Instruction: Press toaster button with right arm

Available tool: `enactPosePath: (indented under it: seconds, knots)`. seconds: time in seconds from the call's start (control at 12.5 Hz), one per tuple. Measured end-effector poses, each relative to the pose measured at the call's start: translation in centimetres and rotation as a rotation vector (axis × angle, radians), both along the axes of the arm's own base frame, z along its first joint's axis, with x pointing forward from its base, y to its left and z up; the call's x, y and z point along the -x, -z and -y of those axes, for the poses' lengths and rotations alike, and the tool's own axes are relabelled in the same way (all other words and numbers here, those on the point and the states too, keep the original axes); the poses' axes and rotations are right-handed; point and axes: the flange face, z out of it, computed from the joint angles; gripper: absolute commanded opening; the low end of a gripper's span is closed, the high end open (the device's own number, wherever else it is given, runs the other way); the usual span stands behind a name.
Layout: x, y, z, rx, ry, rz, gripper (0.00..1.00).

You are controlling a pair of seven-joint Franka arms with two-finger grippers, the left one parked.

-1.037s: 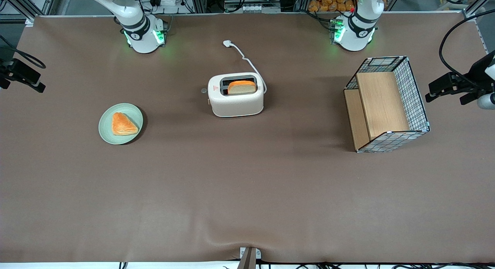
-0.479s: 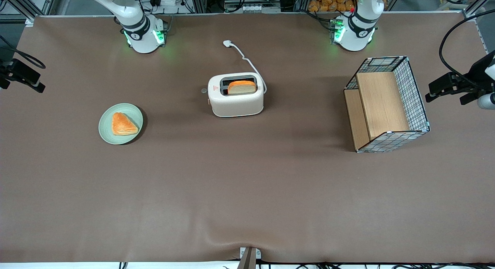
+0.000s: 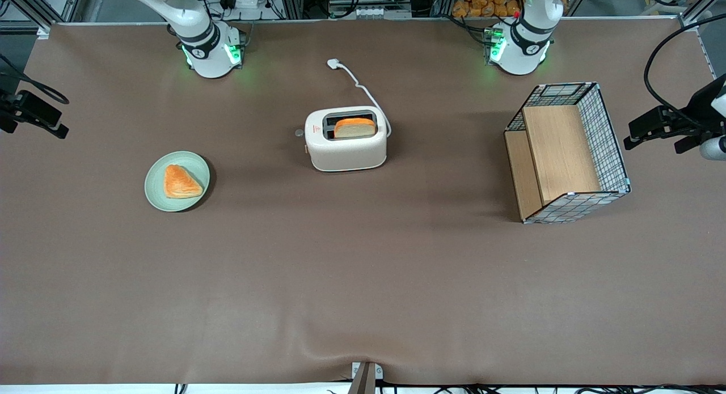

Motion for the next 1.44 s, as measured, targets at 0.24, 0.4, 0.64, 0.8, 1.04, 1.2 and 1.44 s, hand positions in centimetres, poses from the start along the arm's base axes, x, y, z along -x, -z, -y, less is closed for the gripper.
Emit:
enactPosePath:
  seconds: [0.24, 0.4, 0.64, 0.8, 1.04, 1.2, 1.44]
  knots:
    - [0.1, 1.1, 0.3, -0.001, -0.012, -0.031, 1.00]
    - [0.0, 1.4, 0.3, -0.001, -0.028, -0.038, 1.00]
    - [0.5, 3.8, 0.1, -0.007, -0.041, -0.121, 1.00]
    - [0.7, 5.7, -1.0, -0.010, -0.063, -0.173, 0.92]
    - [0.9, 8.3, -3.1, -0.074, -0.090, -0.225, 0.45]
    - [0.9, 10.4, -3.3, -0.127, -0.087, -0.257, 0.10]
    - [1.2, 13.0, -4.8, -0.153, -0.107, -0.297, 0.00]
